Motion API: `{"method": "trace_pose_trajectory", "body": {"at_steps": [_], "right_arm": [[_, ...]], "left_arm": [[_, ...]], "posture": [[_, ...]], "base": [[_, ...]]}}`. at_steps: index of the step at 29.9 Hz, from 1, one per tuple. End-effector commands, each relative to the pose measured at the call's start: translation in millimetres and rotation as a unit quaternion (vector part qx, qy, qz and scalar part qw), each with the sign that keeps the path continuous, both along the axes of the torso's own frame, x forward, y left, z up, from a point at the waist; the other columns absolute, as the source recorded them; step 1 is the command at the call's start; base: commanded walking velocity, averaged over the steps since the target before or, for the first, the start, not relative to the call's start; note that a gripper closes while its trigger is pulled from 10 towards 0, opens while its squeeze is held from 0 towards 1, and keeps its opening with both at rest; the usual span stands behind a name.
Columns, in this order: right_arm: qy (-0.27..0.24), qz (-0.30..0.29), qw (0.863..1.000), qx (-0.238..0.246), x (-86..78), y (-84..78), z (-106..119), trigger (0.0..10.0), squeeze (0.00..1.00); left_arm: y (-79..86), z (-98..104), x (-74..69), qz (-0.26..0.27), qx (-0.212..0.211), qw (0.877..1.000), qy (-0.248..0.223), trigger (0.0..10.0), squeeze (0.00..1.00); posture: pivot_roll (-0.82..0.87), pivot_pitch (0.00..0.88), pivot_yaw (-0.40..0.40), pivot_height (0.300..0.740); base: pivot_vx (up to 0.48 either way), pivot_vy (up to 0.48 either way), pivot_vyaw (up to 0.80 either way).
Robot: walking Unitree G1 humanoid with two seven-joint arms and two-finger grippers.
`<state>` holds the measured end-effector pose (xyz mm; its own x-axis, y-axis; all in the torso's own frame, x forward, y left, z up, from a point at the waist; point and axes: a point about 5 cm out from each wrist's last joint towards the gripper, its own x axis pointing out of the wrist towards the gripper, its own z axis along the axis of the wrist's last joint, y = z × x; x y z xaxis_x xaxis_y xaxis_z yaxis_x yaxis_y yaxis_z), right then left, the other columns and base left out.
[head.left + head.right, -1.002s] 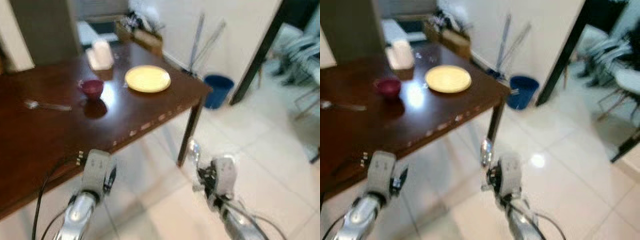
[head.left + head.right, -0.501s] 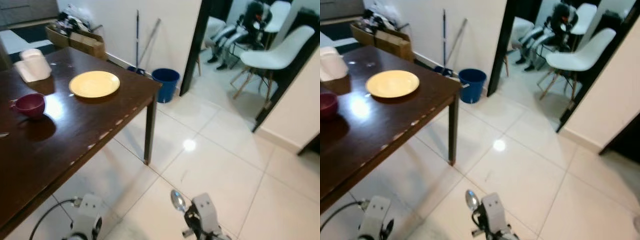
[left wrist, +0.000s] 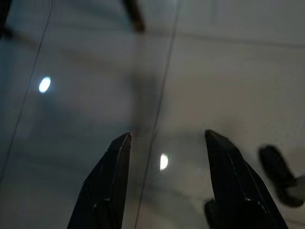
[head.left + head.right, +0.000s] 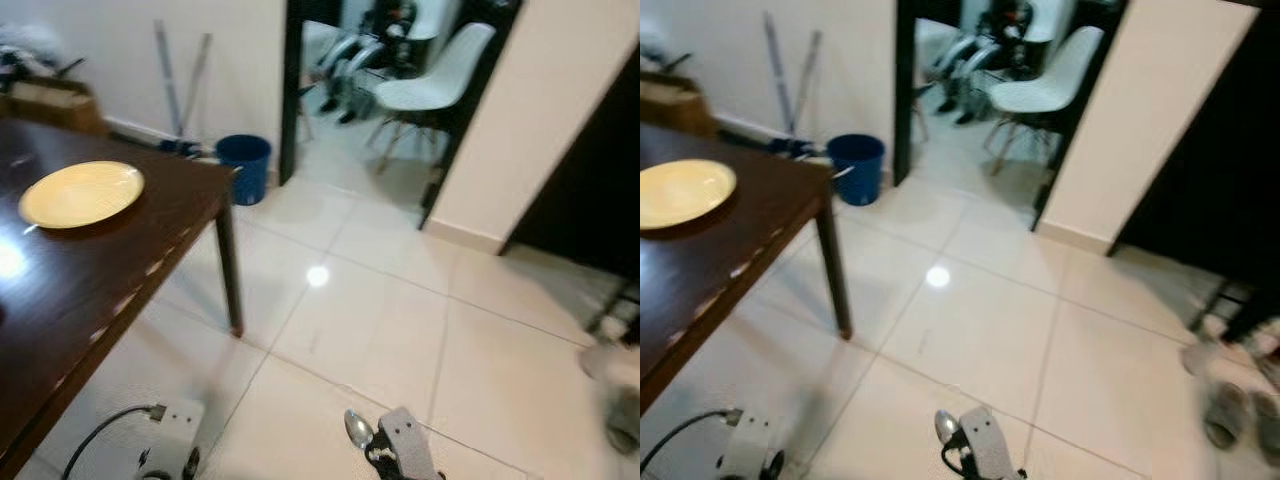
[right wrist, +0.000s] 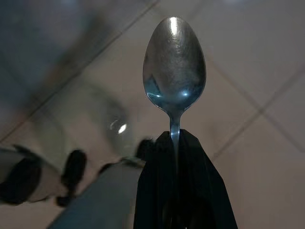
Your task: Setting the table
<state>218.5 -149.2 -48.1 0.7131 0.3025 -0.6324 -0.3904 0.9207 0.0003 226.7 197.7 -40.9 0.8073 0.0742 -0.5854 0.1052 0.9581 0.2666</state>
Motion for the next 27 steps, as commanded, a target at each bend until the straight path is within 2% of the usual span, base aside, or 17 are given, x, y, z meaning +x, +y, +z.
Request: {"method": "trace_pose_trajectory", "body": {"at_steps": [1,27], "right_arm": [[0.001,-0.003,1.000,0.003,-3.5,0.6,-2.9,10.0,0.00],[-0.005,-0.004,1.000,0.001,-1.6,-1.0,-6.1,10.0,0.00]], "left_arm": [[5.5,-10.1,-14.4,0.005,0.007,1.000,0.026,10.0,0.00],[5.9,-13.4,-14.2,0.011,-0.005,1.000,0.019,10.0,0.00]], "posture": [[-0.03,0.000,0.024,0.740],[-0.03,0.000,0.026,0.740]], "base": [[0.000,0.000,-0.77],[0.000,0.000,-0.78]]}}
